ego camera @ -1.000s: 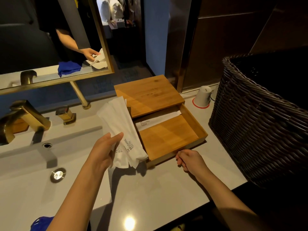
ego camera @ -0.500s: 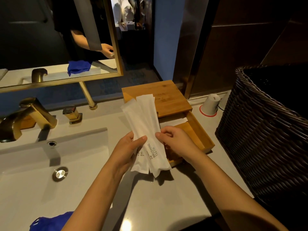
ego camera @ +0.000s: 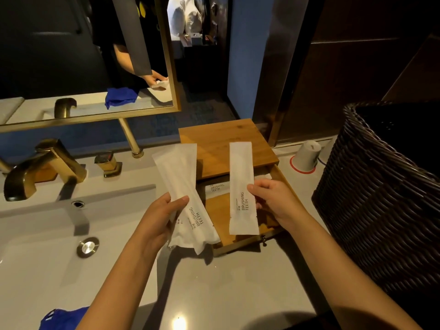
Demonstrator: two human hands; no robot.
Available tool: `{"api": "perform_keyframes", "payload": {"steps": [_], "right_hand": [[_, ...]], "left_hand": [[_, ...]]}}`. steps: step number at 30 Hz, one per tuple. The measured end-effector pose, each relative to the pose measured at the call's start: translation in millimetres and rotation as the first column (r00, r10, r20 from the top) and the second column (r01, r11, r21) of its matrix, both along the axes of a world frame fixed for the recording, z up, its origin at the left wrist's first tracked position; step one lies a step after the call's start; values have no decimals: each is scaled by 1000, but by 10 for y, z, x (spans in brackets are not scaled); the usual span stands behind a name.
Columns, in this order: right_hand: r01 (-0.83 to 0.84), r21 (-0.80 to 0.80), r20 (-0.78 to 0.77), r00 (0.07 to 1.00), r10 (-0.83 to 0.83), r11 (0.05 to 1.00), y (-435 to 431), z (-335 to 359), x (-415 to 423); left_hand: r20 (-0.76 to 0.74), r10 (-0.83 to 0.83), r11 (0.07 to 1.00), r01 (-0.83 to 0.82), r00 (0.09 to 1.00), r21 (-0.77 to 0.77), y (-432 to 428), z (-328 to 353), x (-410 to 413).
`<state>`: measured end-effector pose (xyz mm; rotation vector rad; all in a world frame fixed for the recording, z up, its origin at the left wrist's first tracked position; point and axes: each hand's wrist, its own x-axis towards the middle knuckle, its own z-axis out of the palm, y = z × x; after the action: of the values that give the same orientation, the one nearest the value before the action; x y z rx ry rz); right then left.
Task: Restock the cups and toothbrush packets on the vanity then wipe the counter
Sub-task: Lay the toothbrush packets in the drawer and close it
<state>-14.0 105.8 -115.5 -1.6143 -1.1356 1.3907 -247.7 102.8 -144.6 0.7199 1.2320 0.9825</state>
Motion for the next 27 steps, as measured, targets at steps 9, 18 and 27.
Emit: {"api": "perform_keyframes", "payload": {"steps": [9,18,27], "right_hand": [[312,-249,-205,908,-365,917,-93,-223,-181],[411,-309,-184,859,-478,857,-170,-299,-256],[474,-384,-276,760,-588,792,283,-480,-427]], "left_hand": [[19,66,996,-65,998,-55,-71,23,211],[70,280,960,-278,957,-42,-15,71,-169],[67,304,952,-300,950,-53,-50,57,-209]]}}
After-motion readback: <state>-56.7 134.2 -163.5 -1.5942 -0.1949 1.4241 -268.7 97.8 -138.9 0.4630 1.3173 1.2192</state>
